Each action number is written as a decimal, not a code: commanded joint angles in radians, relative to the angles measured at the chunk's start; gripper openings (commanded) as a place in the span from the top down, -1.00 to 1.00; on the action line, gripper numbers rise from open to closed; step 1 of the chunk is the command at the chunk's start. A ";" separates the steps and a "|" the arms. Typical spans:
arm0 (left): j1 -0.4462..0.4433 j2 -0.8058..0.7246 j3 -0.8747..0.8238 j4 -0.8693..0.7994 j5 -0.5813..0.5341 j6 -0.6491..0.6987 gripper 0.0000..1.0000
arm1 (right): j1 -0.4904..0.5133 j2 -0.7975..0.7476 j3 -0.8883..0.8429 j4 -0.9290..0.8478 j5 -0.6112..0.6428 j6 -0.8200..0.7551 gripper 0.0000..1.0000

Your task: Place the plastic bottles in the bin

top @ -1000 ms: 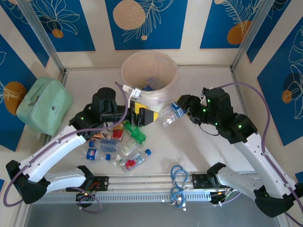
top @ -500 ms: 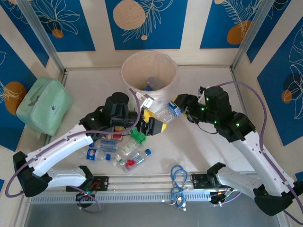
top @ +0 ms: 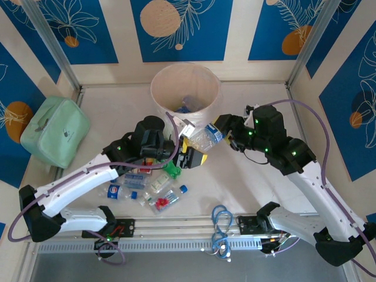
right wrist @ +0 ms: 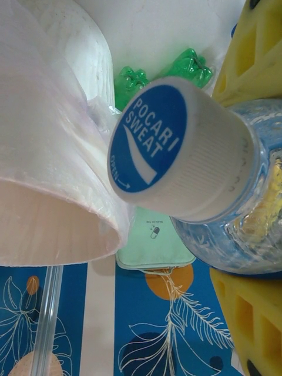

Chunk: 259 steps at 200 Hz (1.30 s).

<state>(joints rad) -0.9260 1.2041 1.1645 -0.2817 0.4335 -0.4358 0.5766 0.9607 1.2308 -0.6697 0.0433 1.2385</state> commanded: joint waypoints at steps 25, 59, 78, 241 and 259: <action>-0.010 -0.026 0.024 0.001 -0.045 0.038 -0.36 | 0.012 0.006 0.006 0.007 -0.020 0.009 -0.17; -0.011 -0.031 0.021 -0.001 -0.075 0.045 -0.24 | 0.012 0.006 0.002 0.001 -0.018 0.009 -0.17; -0.010 -0.045 0.009 0.005 -0.120 0.043 -0.16 | 0.007 0.005 0.009 -0.010 -0.011 0.000 -0.27; 0.042 -0.096 0.076 -0.005 -0.280 -0.055 -0.16 | -0.317 -0.120 -0.009 -0.178 -0.153 -0.083 -0.98; 0.079 -0.092 0.123 -0.061 -0.359 -0.066 -0.16 | -0.317 -0.126 -0.033 -0.170 -0.164 -0.077 -0.97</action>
<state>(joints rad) -0.8917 1.1156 1.2015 -0.2939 0.1978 -0.4747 0.2642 0.8463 1.2308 -0.8238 -0.0723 1.1698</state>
